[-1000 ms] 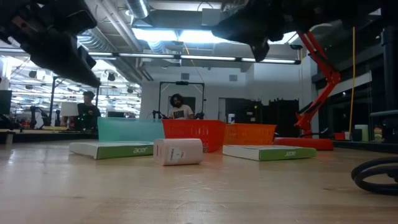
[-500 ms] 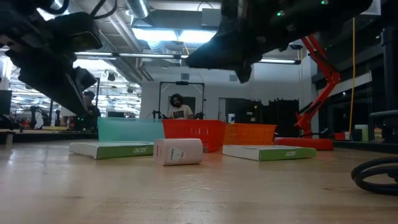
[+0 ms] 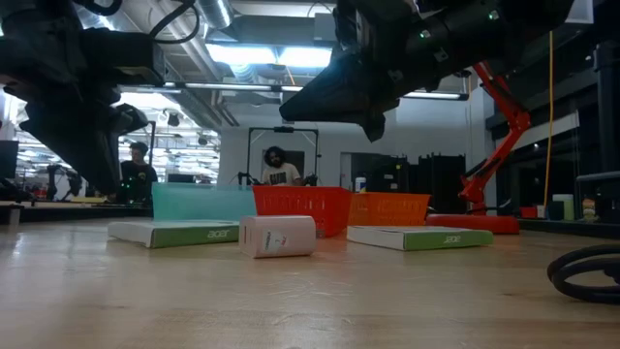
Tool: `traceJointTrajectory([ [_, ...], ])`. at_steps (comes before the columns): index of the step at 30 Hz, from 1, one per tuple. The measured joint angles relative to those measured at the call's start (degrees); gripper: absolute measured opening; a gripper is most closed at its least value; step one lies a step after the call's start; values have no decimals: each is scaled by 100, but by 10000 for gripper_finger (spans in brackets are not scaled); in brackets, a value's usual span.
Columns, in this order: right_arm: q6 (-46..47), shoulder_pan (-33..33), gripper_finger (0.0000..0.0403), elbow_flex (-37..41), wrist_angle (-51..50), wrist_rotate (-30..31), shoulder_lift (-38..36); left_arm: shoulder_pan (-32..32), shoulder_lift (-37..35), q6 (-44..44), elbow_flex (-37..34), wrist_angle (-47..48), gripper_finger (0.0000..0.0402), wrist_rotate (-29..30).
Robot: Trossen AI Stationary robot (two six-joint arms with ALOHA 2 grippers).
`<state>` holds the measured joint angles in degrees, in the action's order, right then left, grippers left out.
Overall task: Pick and place items into bin
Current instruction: Put the left card reader box into the red bin
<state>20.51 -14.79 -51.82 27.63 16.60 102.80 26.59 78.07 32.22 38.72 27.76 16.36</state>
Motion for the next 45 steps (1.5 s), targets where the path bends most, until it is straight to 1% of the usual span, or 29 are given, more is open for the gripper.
traceJointTrajectory([
  [9,-20,0,0,0,-25,0,0,-4,2,117,0,-4,3,199],
  [14,-38,0,0,1,-32,0,-2,-4,17,117,0,-4,3,203],
  [25,-146,0,0,0,-33,0,-2,-7,401,113,-4,81,3,211],
  [33,-148,0,0,1,-33,0,-2,-7,404,113,-4,71,3,222],
  [38,-147,0,0,1,-33,0,-4,-7,404,110,-4,20,3,397],
  [45,-149,-2,0,1,-33,0,-4,-7,414,118,-3,11,3,365],
])
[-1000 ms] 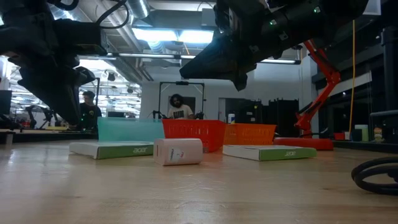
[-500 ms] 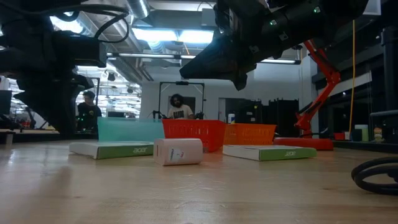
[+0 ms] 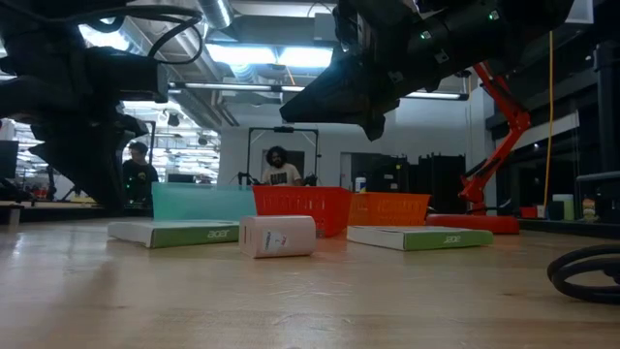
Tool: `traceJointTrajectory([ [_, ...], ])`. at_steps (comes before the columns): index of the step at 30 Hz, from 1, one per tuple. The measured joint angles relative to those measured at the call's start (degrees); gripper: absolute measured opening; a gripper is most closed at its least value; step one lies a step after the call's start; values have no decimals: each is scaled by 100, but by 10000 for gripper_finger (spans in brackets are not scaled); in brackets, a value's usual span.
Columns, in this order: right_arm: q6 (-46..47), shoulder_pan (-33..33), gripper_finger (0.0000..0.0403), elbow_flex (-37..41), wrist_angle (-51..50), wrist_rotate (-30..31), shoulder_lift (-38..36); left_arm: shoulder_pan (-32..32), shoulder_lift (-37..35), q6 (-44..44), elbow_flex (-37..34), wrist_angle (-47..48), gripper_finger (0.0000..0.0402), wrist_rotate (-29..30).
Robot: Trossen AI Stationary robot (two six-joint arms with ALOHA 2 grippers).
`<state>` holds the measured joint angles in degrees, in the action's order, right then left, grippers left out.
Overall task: Pick and place items into bin
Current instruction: Put the left card reader box into the red bin
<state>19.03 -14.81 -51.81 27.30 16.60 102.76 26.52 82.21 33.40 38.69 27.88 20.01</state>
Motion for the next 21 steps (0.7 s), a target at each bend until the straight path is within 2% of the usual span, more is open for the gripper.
traceJointTrajectory([
  [10,1,0,0,0,-10,2,0,-11,301,34,1,-134,3,-2],
  [21,2,0,0,0,-14,2,0,-199,306,34,5,-135,3,-141],
])
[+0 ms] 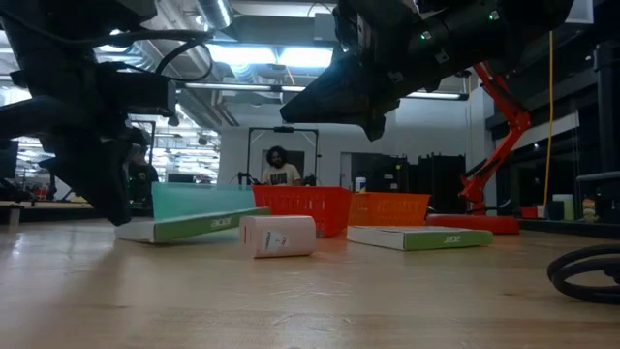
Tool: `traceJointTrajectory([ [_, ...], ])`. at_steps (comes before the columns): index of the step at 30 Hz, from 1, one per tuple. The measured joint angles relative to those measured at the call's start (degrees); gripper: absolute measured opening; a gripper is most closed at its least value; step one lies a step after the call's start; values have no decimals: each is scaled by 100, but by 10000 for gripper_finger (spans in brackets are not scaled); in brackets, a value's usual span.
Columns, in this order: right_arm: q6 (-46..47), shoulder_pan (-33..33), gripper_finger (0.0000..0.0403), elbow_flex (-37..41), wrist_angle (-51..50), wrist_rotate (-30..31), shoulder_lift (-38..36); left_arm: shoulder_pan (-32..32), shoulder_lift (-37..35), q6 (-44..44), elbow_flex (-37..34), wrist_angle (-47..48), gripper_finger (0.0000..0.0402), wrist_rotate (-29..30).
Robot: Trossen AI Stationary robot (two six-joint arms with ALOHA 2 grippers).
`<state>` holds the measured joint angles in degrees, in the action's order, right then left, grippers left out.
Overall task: Pick and place items into bin
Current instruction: Put the left card reader box into the red bin
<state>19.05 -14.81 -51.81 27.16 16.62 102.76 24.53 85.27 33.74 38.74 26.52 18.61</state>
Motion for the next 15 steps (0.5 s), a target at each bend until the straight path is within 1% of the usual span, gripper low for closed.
traceJointTrajectory([
  [5,-43,0,1,0,-74,-15,0,0,2,0,0,4,3,-10],
  [8,-475,-35,6,0,-156,-22,-1,0,2,0,0,8,3,-33],
  [11,-1000,-129,28,0,-256,17,0,0,2,0,0,11,3,-41],
  [15,-1481,-162,73,0,-258,279,-2,0,2,-37,0,13,3,-54],
])
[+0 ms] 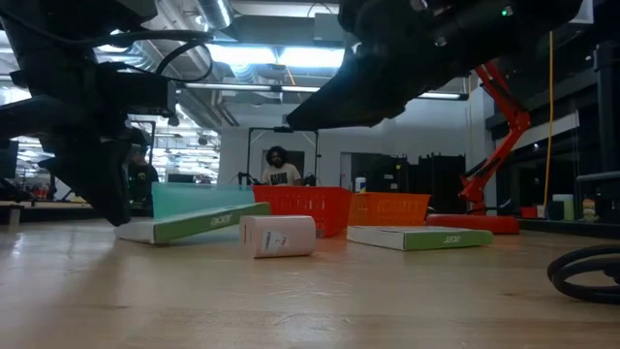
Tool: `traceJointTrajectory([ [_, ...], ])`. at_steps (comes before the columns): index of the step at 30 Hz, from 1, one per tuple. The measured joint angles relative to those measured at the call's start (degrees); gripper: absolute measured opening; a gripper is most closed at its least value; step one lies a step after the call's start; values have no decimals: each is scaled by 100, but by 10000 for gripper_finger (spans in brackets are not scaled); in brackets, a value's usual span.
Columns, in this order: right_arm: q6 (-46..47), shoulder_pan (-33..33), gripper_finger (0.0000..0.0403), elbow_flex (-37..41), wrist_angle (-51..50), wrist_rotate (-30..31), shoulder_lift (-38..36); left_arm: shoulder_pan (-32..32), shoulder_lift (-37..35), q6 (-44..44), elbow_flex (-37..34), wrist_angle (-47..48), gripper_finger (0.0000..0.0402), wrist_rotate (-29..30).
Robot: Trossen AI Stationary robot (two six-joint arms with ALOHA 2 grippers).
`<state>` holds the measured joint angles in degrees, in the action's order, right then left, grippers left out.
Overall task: Pick and place items into bin
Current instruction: Put the left card reader box into the red bin
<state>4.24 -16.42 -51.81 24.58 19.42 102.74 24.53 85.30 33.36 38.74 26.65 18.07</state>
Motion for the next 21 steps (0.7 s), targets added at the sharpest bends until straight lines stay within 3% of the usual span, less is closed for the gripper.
traceJointTrajectory([
  [5,-227,88,129,-48,-266,50,0,0,2,31,0,4,3,-5],
  [10,-554,94,164,-667,-1476,64,0,2,4,37,0,7,3,-38],
  [18,-1559,135,172,-1781,-2824,241,615,2,4,37,-4,6,3,-69],
  [21,-1923,166,172,-2146,-3161,696,950,4,4,37,-4,10,3,-68],
])
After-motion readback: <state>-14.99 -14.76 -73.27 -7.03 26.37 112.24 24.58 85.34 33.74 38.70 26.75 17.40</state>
